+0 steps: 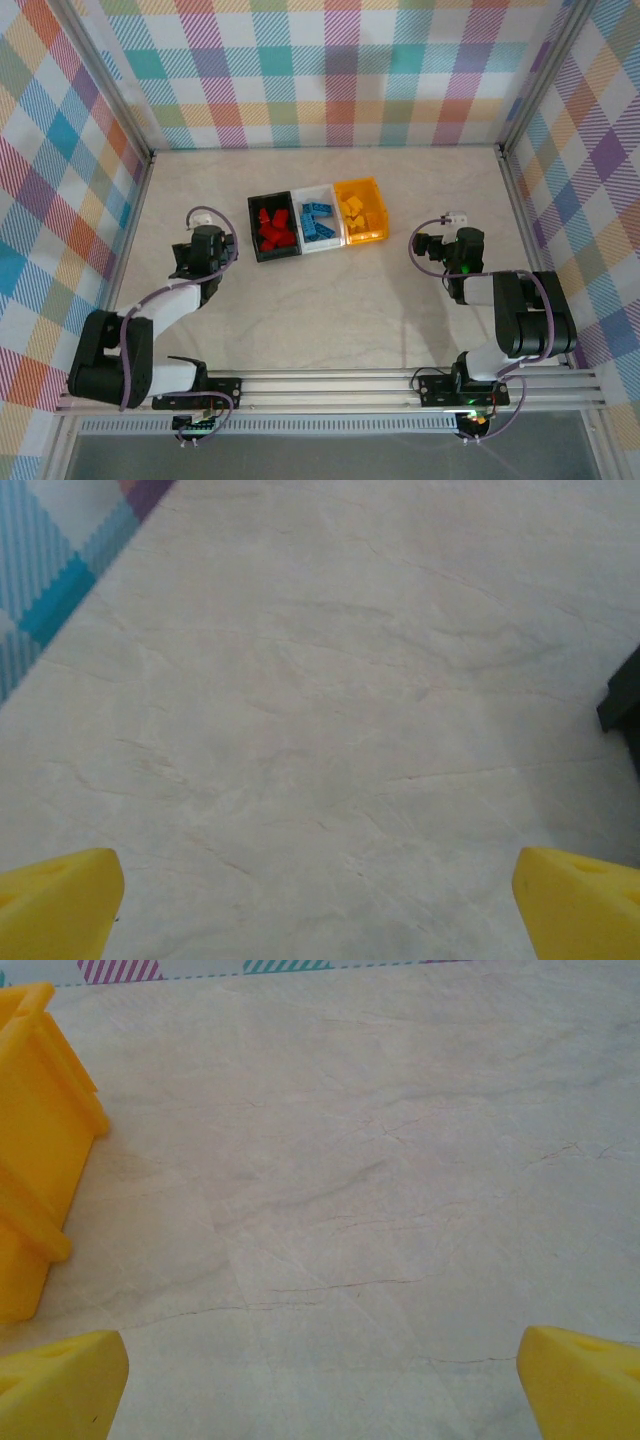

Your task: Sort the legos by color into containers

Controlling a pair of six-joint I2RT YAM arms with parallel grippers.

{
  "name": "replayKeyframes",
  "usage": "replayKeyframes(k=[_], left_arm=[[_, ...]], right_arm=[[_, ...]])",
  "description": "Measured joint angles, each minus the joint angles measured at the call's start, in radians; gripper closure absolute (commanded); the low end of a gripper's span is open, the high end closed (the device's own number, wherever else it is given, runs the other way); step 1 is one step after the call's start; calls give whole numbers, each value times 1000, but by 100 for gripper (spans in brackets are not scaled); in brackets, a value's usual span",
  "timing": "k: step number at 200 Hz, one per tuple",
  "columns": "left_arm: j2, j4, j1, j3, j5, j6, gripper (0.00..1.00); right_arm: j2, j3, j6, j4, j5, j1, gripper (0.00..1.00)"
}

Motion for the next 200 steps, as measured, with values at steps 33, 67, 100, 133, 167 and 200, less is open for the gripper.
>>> replayKeyframes(k=[33, 67, 100, 133, 167, 200], left_arm=[[68, 80, 20, -17, 70, 24, 0], [124, 133, 51, -2, 138, 50, 0], [183, 138, 60, 53, 191, 74, 0], [204, 173, 61, 72, 254, 87, 0], [206, 345, 64, -42, 292, 89, 0], [237, 425, 79, -79, 311, 87, 0]], right_arm=[[0, 0, 0, 0, 0, 0, 0], [0, 0, 0, 0, 0, 0, 0], [0, 0, 0, 7, 0, 0, 0], [0, 0, 0, 8, 0, 0, 0], [0, 0, 0, 11, 0, 0, 0], [0, 0, 0, 14, 0, 0, 0]])
